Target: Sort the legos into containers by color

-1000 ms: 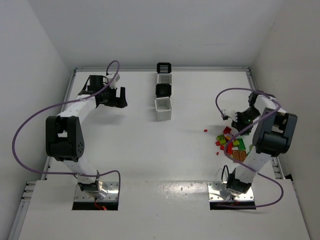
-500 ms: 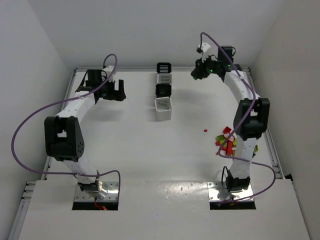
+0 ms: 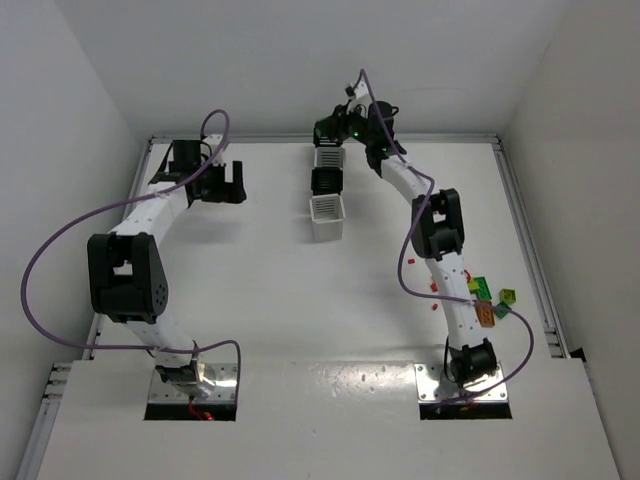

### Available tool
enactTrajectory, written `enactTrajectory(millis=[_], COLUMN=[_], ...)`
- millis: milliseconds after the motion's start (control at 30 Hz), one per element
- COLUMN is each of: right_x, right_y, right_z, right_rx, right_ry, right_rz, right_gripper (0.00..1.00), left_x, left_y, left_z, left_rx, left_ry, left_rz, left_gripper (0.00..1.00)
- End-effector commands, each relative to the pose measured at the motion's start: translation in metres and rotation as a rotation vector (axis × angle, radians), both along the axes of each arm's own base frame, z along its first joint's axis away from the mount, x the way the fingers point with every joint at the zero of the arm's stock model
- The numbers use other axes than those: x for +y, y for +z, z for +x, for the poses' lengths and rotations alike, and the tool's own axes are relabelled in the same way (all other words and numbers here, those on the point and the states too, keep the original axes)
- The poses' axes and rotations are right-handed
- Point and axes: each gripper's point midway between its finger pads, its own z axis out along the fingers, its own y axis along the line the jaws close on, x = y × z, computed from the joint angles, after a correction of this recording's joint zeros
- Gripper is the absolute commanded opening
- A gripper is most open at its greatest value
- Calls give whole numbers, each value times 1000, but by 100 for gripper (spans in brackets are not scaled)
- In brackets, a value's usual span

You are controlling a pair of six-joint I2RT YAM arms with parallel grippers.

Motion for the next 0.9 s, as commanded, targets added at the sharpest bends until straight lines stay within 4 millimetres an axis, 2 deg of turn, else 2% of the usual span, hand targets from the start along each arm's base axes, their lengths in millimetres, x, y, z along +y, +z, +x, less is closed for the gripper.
enactTrajectory(millis=[0,100,233,267,333,400,433,467,500,533,567,600,633,700,733,767,800,833,867], right_x=[6,0,-3,-2,-2,-1,-2,-2,-2,-3,3,2,2,-11,-12,-23,-38,-50,-71], right_y=[52,28,32,26,29,27,33,32,42,50,49,58,80,94,93,117,121,104,87], right_z=[8,10,12,12,14,13,13,12,8,6,0,-2,-9,-14,-20,-30,-33,-48,-60], right_rx=[-155,-110,-136,-128,-130,-128,-144,-134,-151,-164,-164,-173,-201,-197,-156,-158,-164,-65,-6], right_ry=[-35,-73,-88,-88,-89,-80,-80,-80,-70,-70,-52,-52,-40,-27,-15,-18,-31,-12,0], right_rz=[73,42,27,24,14,3,-1,-5,-10,-14,-32,-30,-34,-46,-72,-86,-153,-224,-289], right_gripper=[0,0,1,8,13,27,32,45,52,56,60,61,63,64,64,62,56,54,52], left_x=[11,11,13,13,13,13,13,13,13,13,13,13,13,9,9,7,5,5,5], left_y=[17,17,13,13,13,13,17,17,17,17,17,17,17,15,17,15,16,18,20], left_z=[-3,-3,-5,-5,-5,-5,-5,-5,-5,-5,-5,-5,-5,-3,-1,2,1,4,7], left_rx=[-42,-42,-33,-33,-33,-33,-42,-42,-42,-42,-42,-42,-42,-41,-53,-56,-56,-69,-85], left_ry=[25,25,33,33,33,33,34,34,34,34,34,34,34,18,18,16,7,7,7], left_rz=[28,28,36,36,36,36,36,36,36,36,36,36,36,22,22,8,0,0,0], left_gripper=[100,100,100,100,100,100,100,100,100,100,100,100,100,100,100,100,100,100,100])
